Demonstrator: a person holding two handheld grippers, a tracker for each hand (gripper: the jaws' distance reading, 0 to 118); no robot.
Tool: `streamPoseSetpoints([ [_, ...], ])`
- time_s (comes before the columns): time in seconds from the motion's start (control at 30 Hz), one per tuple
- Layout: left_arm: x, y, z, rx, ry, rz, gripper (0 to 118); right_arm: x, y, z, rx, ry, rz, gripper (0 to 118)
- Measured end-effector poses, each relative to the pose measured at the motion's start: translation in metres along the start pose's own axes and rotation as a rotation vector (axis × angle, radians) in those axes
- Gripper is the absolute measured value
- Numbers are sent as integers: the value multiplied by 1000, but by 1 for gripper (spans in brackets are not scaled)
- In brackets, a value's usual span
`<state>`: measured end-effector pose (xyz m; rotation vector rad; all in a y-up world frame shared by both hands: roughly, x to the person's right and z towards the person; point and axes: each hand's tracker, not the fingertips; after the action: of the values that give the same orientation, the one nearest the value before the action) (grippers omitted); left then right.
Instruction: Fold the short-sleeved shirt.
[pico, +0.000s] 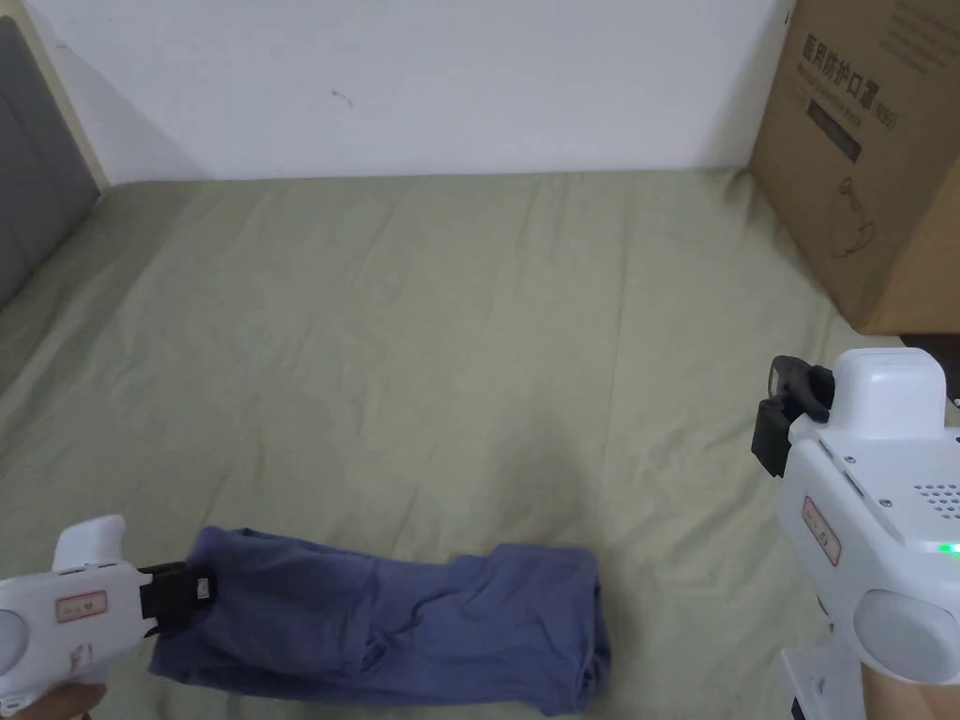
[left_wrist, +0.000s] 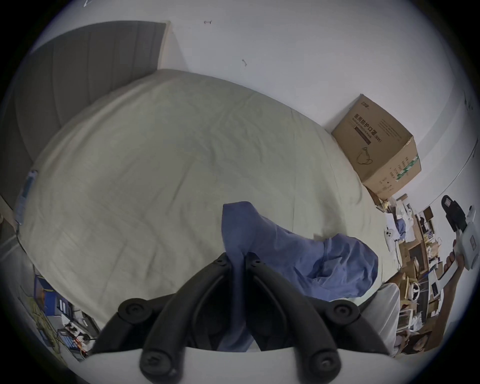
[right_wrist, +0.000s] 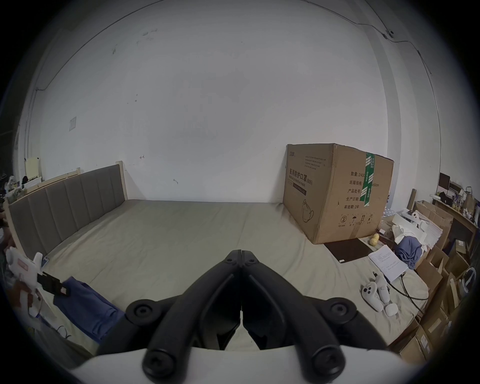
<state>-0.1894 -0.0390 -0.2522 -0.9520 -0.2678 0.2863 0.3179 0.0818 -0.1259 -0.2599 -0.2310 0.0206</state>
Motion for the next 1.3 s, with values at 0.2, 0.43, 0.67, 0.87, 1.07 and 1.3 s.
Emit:
streamPoseSetpoints([
  [0.2, 63, 12, 14, 5, -68, -59, 7, 0, 0, 1, 5, 10, -7, 0],
  [0.43, 167, 6, -18, -100, -130, -206, 7, 5, 0, 5, 13, 12, -6, 0],
  [0.67, 239, -25, -81, -220, -169, -257, 7, 21, -4, 9, 7, -23, -14, 0],
  [0.87, 279, -61, -134, -296, -124, -318, 7, 33, -7, 11, -1, -51, -14, 0],
  [1.07, 293, -86, -162, -321, -74, -369, 12, 39, -11, 11, -16, -68, -12, 0],
  [1.3, 295, -68, -111, -165, -287, -275, 85, 40, -11, 12, -16, -72, -15, 0],
])
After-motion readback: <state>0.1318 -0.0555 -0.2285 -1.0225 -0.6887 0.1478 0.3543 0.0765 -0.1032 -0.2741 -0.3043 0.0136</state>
